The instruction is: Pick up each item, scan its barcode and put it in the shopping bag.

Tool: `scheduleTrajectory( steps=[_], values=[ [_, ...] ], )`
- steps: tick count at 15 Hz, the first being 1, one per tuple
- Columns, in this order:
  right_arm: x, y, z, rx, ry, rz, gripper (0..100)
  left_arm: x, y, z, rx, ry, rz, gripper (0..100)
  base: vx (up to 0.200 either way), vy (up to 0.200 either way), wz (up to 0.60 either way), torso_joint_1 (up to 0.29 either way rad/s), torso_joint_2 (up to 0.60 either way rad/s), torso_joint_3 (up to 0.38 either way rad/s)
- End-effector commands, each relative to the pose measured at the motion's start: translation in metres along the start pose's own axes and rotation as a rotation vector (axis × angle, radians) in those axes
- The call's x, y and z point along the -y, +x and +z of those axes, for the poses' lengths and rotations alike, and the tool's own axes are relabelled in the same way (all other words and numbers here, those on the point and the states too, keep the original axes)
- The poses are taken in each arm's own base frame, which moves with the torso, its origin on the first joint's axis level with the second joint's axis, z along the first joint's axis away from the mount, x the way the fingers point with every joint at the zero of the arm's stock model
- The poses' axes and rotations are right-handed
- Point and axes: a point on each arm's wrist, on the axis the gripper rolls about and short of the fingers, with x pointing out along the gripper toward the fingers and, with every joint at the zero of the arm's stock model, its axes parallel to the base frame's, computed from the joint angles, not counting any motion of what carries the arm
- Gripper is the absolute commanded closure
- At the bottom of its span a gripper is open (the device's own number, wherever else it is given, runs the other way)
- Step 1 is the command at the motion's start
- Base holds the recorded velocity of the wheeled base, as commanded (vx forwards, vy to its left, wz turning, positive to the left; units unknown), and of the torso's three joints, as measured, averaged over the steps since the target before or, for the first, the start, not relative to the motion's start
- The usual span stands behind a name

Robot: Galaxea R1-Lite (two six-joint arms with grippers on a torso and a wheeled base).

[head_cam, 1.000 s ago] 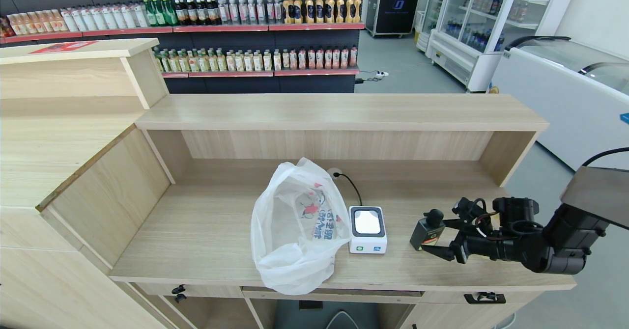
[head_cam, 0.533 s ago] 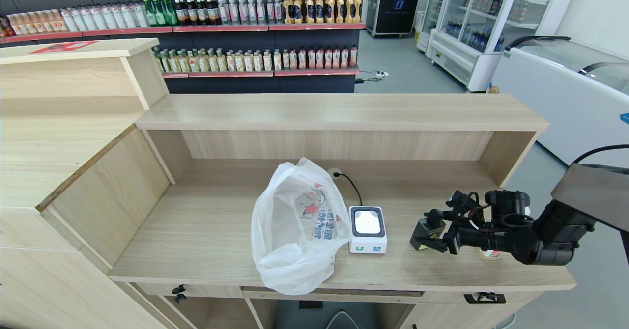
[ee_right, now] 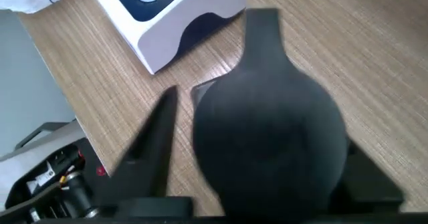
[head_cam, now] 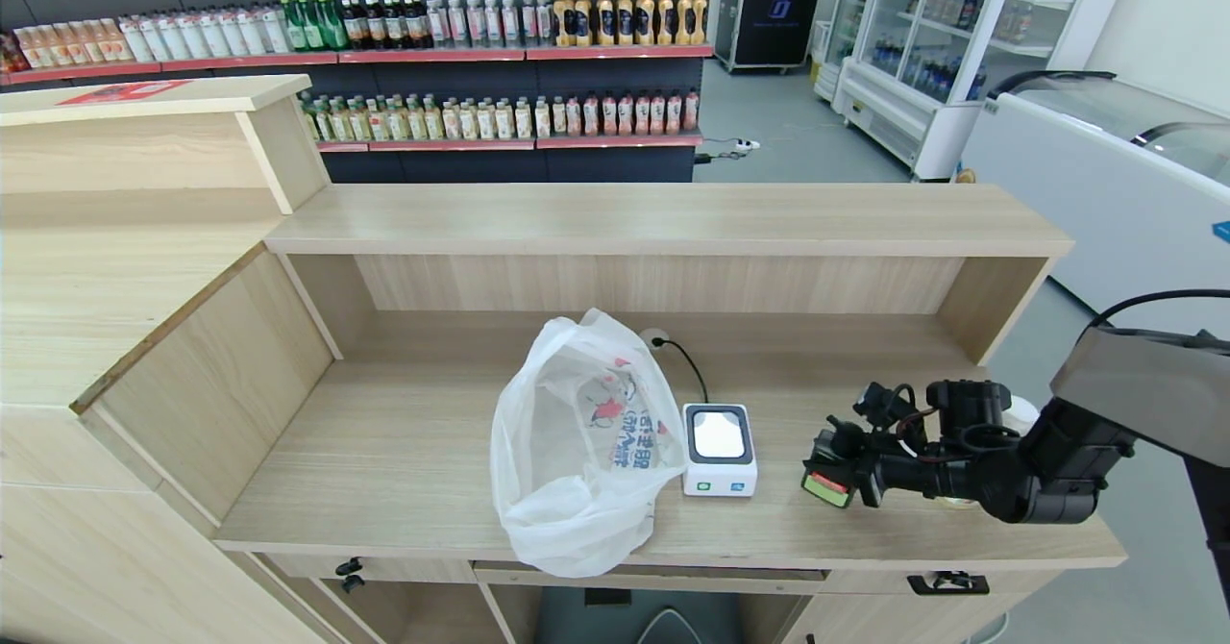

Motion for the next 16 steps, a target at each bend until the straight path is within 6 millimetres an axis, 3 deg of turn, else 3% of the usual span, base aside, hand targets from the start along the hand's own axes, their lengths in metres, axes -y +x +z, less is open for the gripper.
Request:
scheduleTrajectory(
  steps=[1, 3, 7, 11, 16],
  values=[
    [-0.002, 0.000, -0.001, -0.001, 0.002, 0.006, 100, 0.000, 0.000, 0.000, 0.000, 0.000, 0.001, 100, 0.000, 0.000, 0.00, 0.000, 0.00, 0.000],
    [-0.002, -0.006, 0.000, -0.014, 0.001, -0.019, 100, 0.000, 0.000, 0.000, 0.000, 0.000, 0.001, 100, 0.000, 0.000, 0.00, 0.000, 0.00, 0.000],
    [0.002, -0.040, 0.013, -0.030, -0.029, -0.114, 100, 0.000, 0.000, 0.000, 0.000, 0.000, 0.001, 100, 0.000, 0.000, 0.00, 0.000, 0.00, 0.000],
    [0.008, -0.082, 0.058, 0.040, -0.088, -0.204, 100, 0.000, 0.000, 0.000, 0.000, 0.000, 0.001, 100, 0.000, 0.000, 0.00, 0.000, 0.00, 0.000],
    [-0.002, -0.132, 0.129, 0.173, -0.176, -0.308, 100, 0.000, 0.000, 0.000, 0.000, 0.000, 0.001, 100, 0.000, 0.000, 0.00, 0.000, 0.00, 0.000]
  ],
)
